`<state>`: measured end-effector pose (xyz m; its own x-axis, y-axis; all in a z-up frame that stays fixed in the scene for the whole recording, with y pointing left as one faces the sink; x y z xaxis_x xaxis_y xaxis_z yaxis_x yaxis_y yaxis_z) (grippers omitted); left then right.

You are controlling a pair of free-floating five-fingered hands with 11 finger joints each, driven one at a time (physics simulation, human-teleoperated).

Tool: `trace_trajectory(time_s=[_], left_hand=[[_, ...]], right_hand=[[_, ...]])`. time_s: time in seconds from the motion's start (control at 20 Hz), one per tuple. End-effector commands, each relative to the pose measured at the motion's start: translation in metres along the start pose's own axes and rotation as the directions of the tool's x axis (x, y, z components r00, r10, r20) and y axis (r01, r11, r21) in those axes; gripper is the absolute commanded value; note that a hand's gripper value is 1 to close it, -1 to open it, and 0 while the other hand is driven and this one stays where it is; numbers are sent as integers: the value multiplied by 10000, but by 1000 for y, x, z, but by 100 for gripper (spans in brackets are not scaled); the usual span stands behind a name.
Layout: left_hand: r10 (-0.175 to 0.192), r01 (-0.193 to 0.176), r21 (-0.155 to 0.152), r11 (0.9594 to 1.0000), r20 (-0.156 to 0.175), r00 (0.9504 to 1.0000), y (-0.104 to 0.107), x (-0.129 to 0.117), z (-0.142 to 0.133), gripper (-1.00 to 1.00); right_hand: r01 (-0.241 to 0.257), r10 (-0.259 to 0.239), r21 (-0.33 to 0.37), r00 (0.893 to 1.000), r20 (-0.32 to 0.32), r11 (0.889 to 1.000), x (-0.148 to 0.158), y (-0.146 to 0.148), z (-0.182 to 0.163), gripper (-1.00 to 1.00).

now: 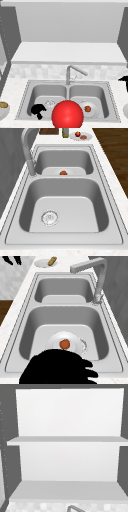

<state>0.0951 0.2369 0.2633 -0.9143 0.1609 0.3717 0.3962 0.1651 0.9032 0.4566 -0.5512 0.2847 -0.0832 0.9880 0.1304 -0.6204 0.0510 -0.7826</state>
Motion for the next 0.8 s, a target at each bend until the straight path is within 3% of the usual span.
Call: trace_trajectory(time_s=[0.0,0.75], left_hand=[[0,0,0,10000,0,10000,0,0,0,0],[0,0,0,10000,0,10000,0,0,0,0]], right_hand=[[193,-186,-230,9994,307,9995,-21,-3,5,-100],[132,-108,-384,9981,614,9992,-92,-8,27,-100]])
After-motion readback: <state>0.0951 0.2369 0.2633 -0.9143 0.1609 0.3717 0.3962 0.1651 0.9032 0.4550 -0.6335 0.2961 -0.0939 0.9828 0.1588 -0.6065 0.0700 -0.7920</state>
